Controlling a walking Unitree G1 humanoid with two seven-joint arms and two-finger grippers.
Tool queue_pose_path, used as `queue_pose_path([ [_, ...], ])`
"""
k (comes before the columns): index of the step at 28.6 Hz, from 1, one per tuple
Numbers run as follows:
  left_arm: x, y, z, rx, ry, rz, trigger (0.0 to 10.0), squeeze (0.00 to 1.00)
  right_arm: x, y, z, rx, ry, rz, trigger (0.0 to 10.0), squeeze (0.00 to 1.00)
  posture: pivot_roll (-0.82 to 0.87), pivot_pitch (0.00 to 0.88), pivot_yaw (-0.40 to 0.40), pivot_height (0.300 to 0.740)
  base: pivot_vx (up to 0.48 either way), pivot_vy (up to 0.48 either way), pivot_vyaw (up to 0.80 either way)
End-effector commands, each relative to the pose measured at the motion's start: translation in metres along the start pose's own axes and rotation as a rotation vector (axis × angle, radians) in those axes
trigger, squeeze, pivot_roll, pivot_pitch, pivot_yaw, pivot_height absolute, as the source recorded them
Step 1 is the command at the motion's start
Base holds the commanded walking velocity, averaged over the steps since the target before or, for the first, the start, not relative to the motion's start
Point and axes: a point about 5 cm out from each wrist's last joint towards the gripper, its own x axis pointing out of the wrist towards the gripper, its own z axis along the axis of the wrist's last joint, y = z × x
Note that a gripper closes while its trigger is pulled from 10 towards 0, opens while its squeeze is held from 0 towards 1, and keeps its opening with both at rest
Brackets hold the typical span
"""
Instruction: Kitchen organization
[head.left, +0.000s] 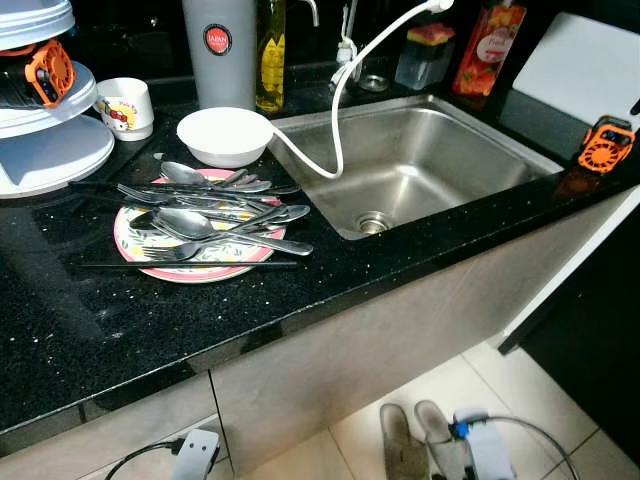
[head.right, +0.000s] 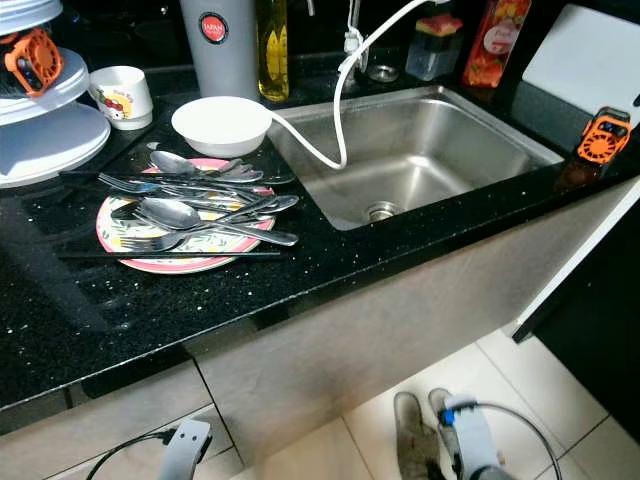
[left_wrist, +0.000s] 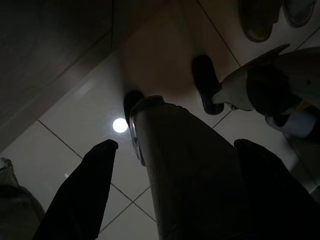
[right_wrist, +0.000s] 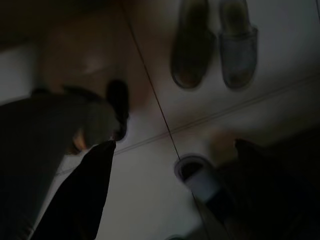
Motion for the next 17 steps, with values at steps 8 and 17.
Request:
queue_pose_path([
  [8, -0.005, 0.01, -0.015, -0.001, 0.034, 0.08, 10.0, 0.0, -0.001, -0.006, -0.008, 0.168, -0.07, -0.269, 10.0, 0.0, -0.04, 0.082, -0.065, 0.74, 0.0, 0.0, 0.0],
  [17, -0.005, 0.013, -0.013, -0.059, 0.026, 0.122, 10.0, 0.0, 0.005, 0.018, -0.007, 0.196, -0.058, 0.006, 10.0, 0.0, -0.01, 0.066, -0.07, 0.74, 0.0, 0.0, 0.17],
])
